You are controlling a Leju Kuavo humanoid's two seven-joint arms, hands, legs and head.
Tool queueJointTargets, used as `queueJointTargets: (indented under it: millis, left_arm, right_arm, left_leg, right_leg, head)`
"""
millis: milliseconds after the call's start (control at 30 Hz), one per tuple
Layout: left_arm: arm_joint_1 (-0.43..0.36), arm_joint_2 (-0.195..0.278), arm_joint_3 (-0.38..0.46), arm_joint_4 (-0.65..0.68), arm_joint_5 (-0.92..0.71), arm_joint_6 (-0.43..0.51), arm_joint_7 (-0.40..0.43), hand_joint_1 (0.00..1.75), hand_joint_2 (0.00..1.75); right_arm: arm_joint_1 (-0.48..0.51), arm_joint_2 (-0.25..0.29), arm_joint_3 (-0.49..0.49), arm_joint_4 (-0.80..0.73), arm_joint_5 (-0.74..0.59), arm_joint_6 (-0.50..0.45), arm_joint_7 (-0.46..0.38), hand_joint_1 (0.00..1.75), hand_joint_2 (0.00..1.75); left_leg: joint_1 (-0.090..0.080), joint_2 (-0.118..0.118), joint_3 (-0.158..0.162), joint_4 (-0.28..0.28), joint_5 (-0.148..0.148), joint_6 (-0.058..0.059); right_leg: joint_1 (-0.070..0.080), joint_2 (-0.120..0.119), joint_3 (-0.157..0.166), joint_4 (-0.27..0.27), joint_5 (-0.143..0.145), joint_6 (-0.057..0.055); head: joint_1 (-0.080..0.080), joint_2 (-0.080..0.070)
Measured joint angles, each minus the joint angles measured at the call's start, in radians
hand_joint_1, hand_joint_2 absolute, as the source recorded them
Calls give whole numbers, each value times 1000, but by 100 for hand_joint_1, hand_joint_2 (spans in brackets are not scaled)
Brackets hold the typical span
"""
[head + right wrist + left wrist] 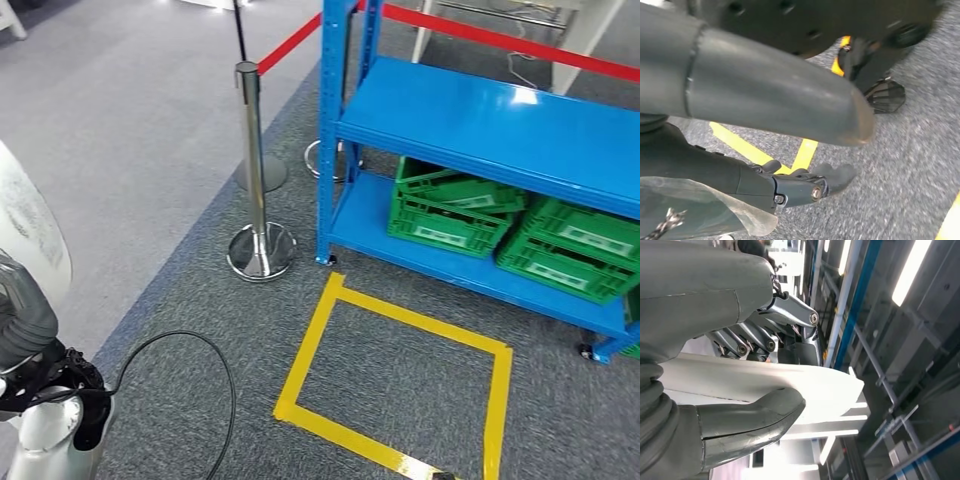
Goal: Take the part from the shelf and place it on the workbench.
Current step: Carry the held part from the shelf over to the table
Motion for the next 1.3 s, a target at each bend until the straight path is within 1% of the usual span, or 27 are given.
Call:
queueJointTargets:
  millis: [33, 67, 100, 133, 200, 267, 333, 367, 433, 467, 500, 533, 567, 600, 633, 700, 767, 833, 867, 933, 1000, 1067, 1100, 1133, 1200, 1267, 1300]
  left_arm:
    - [1, 0, 0, 0, 0, 0, 0, 175, 175]
    - [2, 0, 0, 0, 0, 0, 0, 175, 175]
    - [3, 0, 0, 0, 0, 0, 0, 175, 175]
    - [3, 0, 0, 0, 0, 0, 0, 175, 175]
    - [2, 0, 0, 0, 0, 0, 0, 175, 175]
    - [2, -1, 0, 0, 0, 0, -1, 175, 175]
    - [3, 0, 0, 0, 0, 0, -2, 175, 175]
    - [4, 0, 0, 0, 0, 0, -2, 175, 175]
    - [3, 1, 1, 0, -1, 0, -2, 175, 175]
    - [3, 1, 1, 0, -1, 0, -2, 175, 175]
    - [3, 1, 1, 0, -1, -1, -2, 175, 175]
    - [4, 1, 1, 0, 0, -1, -2, 175, 175]
    - [6, 1, 1, 0, 0, -1, -2, 175, 175]
    - [7, 1, 1, 0, 0, -1, -2, 175, 175]
    - [7, 1, 1, 0, 0, -1, -2, 175, 175]
    - [5, 1, 1, 0, -1, -1, -2, 175, 175]
    - [4, 1, 1, 0, -1, -1, -2, 175, 175]
    - [5, 2, 2, 0, -1, -2, -2, 175, 175]
    - [5, 2, 2, 0, -1, -2, -2, 175, 175]
    - [3, 1, 3, -1, -1, -2, -2, 175, 175]
    - [3, 0, 3, -1, -1, -2, -2, 175, 175]
    - [5, -1, 4, -1, -1, -2, -2, 175, 175]
    - [6, -1, 4, -1, -1, -2, -2, 175, 175]
    - [7, -1, 4, 0, -1, -2, -2, 175, 175]
    - [7, -1, 4, 0, -1, -2, -2, 175, 175]
    - [6, -1, 4, 0, -1, -2, -2, 175, 175]
    - [5, -1, 4, 0, -2, -2, -2, 175, 175]
  right_arm:
    - [3, 0, 0, 0, 0, 0, 0, 0, 0]
    - [4, 0, 0, 0, 0, 1, 1, 0, 0]
    - [5, 0, 0, 0, 0, 1, 1, 0, 0]
    - [5, 0, 0, 0, 0, 3, 1, 0, 0]
    - [3, 0, 0, 0, 1, 6, 1, 0, 0]
    - [2, 0, 0, 0, 2, 9, 1, 0, 0]
    - [1, 0, 0, 0, 3, 13, 0, 0, 0]
    - [1, 0, 0, 0, 3, 14, 0, 0, 0]
    - [2, 0, 0, 0, 3, 16, -1, 0, 0]
    - [2, -1, 0, 0, 4, 16, -2, 0, 0]
    - [4, -1, 0, 0, 4, 16, -2, 0, 0]
    - [5, -1, 0, 0, 4, 17, -2, 0, 0]
    - [5, -1, 0, 0, 4, 17, -2, 0, 0]
    - [4, 0, 0, 0, 4, 17, -2, 0, 0]
    - [3, 0, 0, 0, 4, 17, -2, 0, 0]
    - [1, 0, 0, 0, 4, 17, -2, 0, 0]
    - [1, -1, 0, 0, 4, 17, -2, 0, 0]
    - [-1, -1, 0, 0, 4, 17, -2, 0, 0]
    - [-2, -1, 0, 0, 4, 17, -2, 0, 0]
    - [-4, 0, 0, 0, 4, 17, -2, 0, 0]
    - [-1, -1, 0, 0, 4, 17, -2, 0, 0]
    - [3, -1, 0, 0, 4, 17, -2, 0, 0]
    - [4, 0, 0, 0, 4, 17, -2, 0, 0]
    - [5, 0, 0, 0, 4, 17, -2, 0, 0]
    - [4, 0, 0, 0, 5, 17, -2, 0, 0]
    - [3, -1, 0, 0, 5, 18, -2, 0, 0]
    - [3, -1, 0, 0, 5, 19, -2, 0, 0]
  left_leg:
    - [0, -14, -1, 0, 1, 1]
    - [-1, -28, -1, 1, 1, 1]
    - [-1, -43, -2, 2, 2, 1]
    - [0, -56, -1, 4, 2, 0]
    - [0, -81, -4, 11, 2, -4]
    - [3, -104, -14, 16, 4, -15]
    - [7, -127, -22, 15, 10, -30]
    - [7, -120, -27, 20, 8, -36]
    - [5, -67, -54, 79, -30, -48]
    - [5, -33, -81, 141, -63, -54]
    - [7, -15, -113, 212, -96, -60]
    - [10, -7, -140, 271, -118, -64]
    - [13, -4, -152, 302, -123, -67]
    - [15, -2, -145, 291, -107, -68]
    - [16, 5, -118, 242, -76, -67]
    - [9, 51, -44, 99, -18, -59]
    - [0, 87, -8, 22, -2, -46]
    - [-3, 73, -11, 14, -4, -33]
    - [-2, 60, -11, 11, -1, -26]
    - [3, 36, -10, 4, 5, -13]
    - [4, 12, -12, 3, 8, -5]
    - [2, -12, -13, 4, 8, -3]
    - [2, -23, -13, 4, 8, -3]
    - [1, -34, -13, 5, 8, -3]
    - [1, -60, -12, 9, 8, -4]
    - [1, -85, -16, 16, 7, -10]
    - [3, -96, -20, 18, 8, -15]
  right_leg:
    - [0, 6, -27, 51, -14, 1]
    - [0, 9, -39, 70, -10, 1]
    - [0, 11, -33, 51, 13, 0]
    - [0, 18, -9, -4, 51, -2]
    - [-5, 67, 52, -139, 109, -7]
    - [-8, 105, 85, -202, 120, -11]
    - [-7, 90, 94, -209, 121, -16]
    - [-8, 76, 96, -213, 124, -21]
    - [-12, 43, 100, -220, 128, -31]
    - [-10, 27, 101, -220, 128, -34]
    - [-9, 10, 102, -220, 126, -36]
    - [-8, -6, 102, -220, 125, -36]
    - [-8, -22, 102, -219, 124, -36]
    - [-8, -37, 104, -219, 122, -35]
    - [-8, -50, 106, -219, 120, -33]
    - [-5, -73, 113, -218, 114, -26]
    - [2, -93, 117, -218, 108, -17]
    - [4, -117, 122, -221, 105, -8]
    - [3, -112, 123, -220, 99, -2]
    - [-1, -61, 102, -173, 64, 6]
    - [-4, -3, 39, -46, 3, 7]
    - [-3, 9, -24, 71, -34, 7]
    - [-2, 9, -41, 94, -32, 7]
    - [-2, 10, -42, 84, -14, 6]
    - [-3, 24, -4, -22, 61, 1]
    - [-8, 75, 52, -152, 116, -4]
    - [-9, 95, 70, -188, 125, -7]
  head:
    - [0, 0]
    - [0, 0]
    - [0, 0]
    - [0, 0]
    - [-1, 0]
    - [-2, 0]
    - [-2, 0]
    - [-3, 0]
    - [-9, 0]
    - [-12, 0]
    - [-14, 0]
    - [-14, 0]
    - [-15, 0]
    - [-15, 0]
    - [-15, 0]
    - [-16, 0]
    - [-15, 0]
    - [-14, 0]
    - [-12, 0]
    - [-8, 0]
    - [-2, 0]
    - [-1, 0]
    - [-1, 0]
    - [-1, 0]
    - [-1, 0]
    - [-2, 0]
    - [-2, 0]
